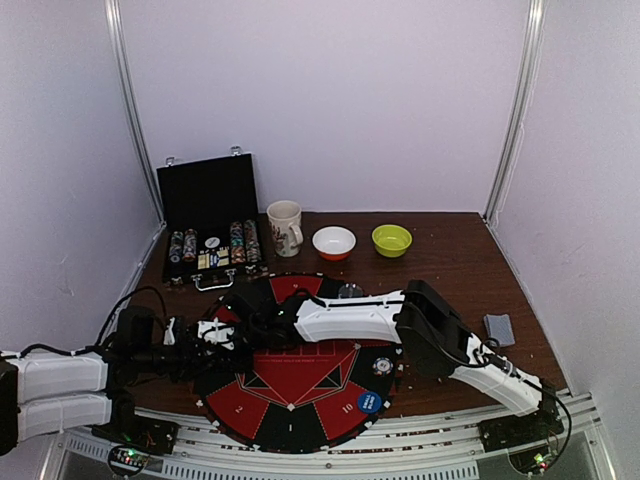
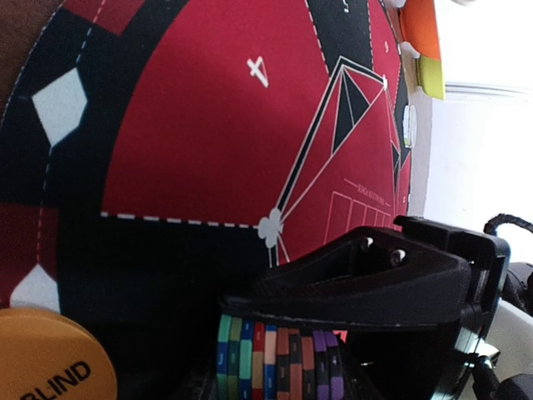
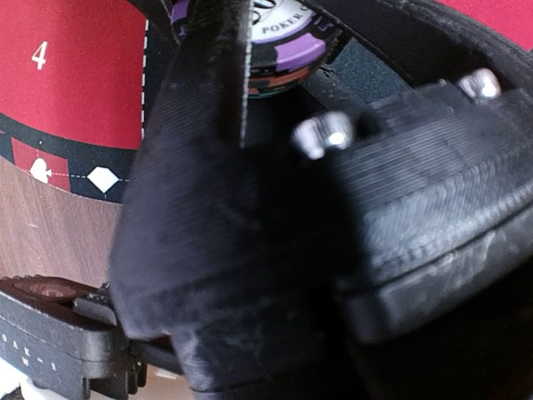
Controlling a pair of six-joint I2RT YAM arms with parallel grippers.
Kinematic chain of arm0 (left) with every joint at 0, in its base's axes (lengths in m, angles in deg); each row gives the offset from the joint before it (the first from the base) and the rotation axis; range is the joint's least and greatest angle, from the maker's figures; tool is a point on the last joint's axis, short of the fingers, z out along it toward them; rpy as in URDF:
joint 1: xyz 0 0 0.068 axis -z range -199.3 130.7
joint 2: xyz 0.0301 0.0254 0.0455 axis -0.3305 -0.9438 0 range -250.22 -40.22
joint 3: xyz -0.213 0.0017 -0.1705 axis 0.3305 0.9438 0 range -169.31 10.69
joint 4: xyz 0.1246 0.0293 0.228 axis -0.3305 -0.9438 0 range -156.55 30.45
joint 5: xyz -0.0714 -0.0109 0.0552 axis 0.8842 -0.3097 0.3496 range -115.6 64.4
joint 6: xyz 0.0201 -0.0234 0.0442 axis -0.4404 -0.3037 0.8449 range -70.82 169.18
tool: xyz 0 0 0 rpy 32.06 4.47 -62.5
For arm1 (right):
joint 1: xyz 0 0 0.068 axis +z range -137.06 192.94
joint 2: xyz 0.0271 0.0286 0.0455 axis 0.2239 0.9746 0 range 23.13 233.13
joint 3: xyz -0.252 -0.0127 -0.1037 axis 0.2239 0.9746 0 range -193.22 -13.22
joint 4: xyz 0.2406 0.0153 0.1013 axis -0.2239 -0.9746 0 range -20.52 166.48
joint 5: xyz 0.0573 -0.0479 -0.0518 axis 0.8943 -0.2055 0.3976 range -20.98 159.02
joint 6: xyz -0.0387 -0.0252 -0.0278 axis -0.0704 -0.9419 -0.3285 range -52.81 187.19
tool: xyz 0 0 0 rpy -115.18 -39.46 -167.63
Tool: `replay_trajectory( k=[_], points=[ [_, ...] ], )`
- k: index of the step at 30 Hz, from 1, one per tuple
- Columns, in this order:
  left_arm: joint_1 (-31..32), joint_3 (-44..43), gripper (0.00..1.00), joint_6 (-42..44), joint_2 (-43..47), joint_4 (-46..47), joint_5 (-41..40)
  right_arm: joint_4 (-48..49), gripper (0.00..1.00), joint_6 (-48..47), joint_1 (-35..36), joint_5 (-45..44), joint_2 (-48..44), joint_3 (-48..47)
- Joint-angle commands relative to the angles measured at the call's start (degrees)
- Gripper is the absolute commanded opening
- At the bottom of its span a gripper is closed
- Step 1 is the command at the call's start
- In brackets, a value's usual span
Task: Distribute texas hold em gaming equipment
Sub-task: Pass from the left arm to the right
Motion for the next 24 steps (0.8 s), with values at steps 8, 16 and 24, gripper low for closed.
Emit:
replay_trajectory(
  k=[8,16,24],
  points=[
    [-0.07,1.67,0.07,0.94,-0.79,-1.66,-2.87,-1.13,0.03,-3.16,1.53,-0.17,-0.25,-1.4],
    [-0.05,-0.47,0.32,6.17,2.41,-10.19,-11.3,-1.86,0.0,-4.21,3.76,-4.61,-4.43,4.53],
    [-0.09,2.56,0.53,3.56,11.74,-9.15,-10.8,-4.63,0.0,-5.07,3.78,-6.11,-4.48,3.77]
  ],
)
